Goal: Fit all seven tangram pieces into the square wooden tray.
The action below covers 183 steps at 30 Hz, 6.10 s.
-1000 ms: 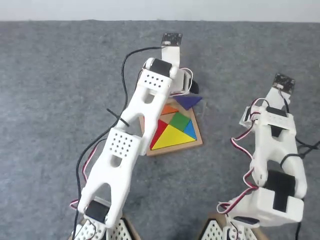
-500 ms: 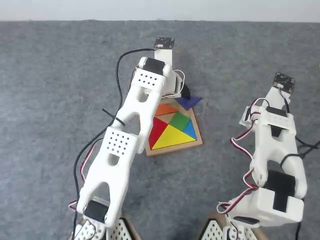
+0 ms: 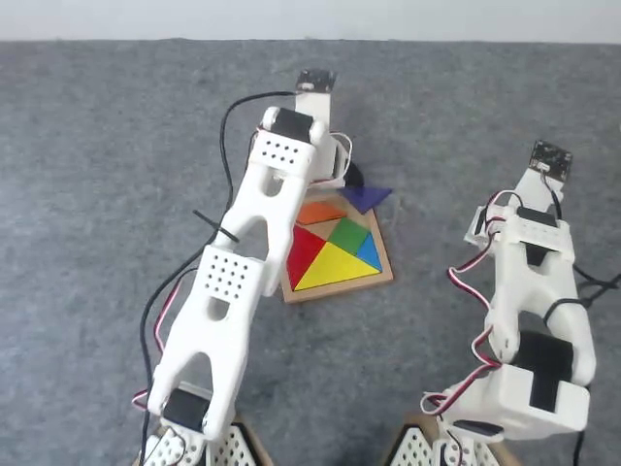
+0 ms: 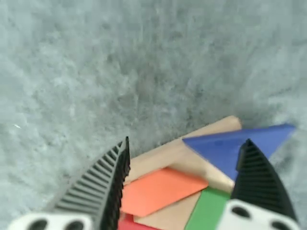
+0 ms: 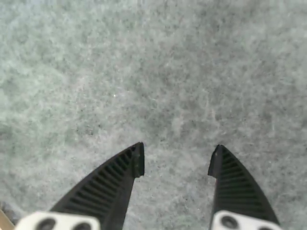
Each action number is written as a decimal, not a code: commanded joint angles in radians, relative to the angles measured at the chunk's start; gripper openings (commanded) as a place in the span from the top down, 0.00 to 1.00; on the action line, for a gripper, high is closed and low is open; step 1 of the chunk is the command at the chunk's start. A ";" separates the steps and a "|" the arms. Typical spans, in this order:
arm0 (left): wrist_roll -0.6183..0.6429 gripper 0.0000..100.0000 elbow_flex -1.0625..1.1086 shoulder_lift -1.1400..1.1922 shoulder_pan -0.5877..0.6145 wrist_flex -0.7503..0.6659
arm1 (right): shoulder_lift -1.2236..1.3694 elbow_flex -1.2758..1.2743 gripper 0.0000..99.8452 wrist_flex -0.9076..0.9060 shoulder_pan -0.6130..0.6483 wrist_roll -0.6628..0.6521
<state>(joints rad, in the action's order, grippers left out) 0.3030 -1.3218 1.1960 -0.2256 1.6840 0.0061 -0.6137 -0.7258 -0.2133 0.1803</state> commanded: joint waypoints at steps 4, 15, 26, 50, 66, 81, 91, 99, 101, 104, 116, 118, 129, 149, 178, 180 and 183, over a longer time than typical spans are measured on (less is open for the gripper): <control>0.048 0.66 -0.110 -0.020 -0.008 -0.038 | -0.056 0.005 0.76 0.016 0.035 -0.014; 0.049 0.66 0.079 -0.020 -0.048 -0.213 | -0.056 0.003 0.76 0.016 0.036 -0.014; -0.005 0.66 0.143 -0.020 -0.060 -0.222 | -0.056 0.003 0.76 0.016 0.036 -0.014; -0.247 0.68 0.143 -0.032 0.021 0.009 | -0.056 0.003 0.76 0.016 0.036 -0.014; -0.557 0.68 0.148 -0.164 0.109 0.072 | -0.056 0.005 0.76 0.024 0.036 -0.014; -0.654 0.68 0.326 -0.229 0.058 0.072 | -0.056 0.002 0.76 0.041 0.036 -0.014; -0.735 0.68 0.363 -0.242 0.058 0.074 | -0.056 0.002 0.76 0.041 0.036 -0.014; -0.812 0.68 0.507 -0.442 0.068 0.071 | -0.056 0.002 0.76 0.041 0.036 -0.014; -0.772 0.68 0.509 -0.477 0.068 0.066 | -0.056 0.002 0.76 0.041 0.038 -0.014; -0.707 0.68 0.513 -0.470 0.054 0.041 | -0.056 0.002 0.76 0.041 0.038 -0.015; -0.580 0.68 0.504 -0.272 -0.054 0.005 | -0.056 0.002 0.76 0.038 0.038 -0.015; -0.588 0.68 0.499 -0.272 -0.040 0.043 | -0.056 0.002 0.76 0.039 0.038 -0.015; -0.624 0.71 0.506 -0.272 0.031 0.071 | -0.056 0.002 0.76 0.036 0.038 -0.015; -0.618 0.76 0.878 -0.545 -0.005 0.063 | -0.056 0.002 0.76 0.038 0.038 -0.015; -0.222 0.76 0.720 -0.477 -0.176 0.071 | -0.054 0.002 0.76 0.041 0.047 -0.015; -0.229 0.76 0.743 -0.474 -0.206 0.069 | -0.054 0.002 0.76 0.041 0.047 -0.015; -0.239 0.76 0.762 -0.466 -0.212 0.051 | -0.054 0.002 0.76 0.041 0.047 -0.015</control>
<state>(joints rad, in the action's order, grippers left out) 0.0836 -0.5669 0.7465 -0.4281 1.7177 0.0061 -0.6199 -0.7043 -0.1795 0.1803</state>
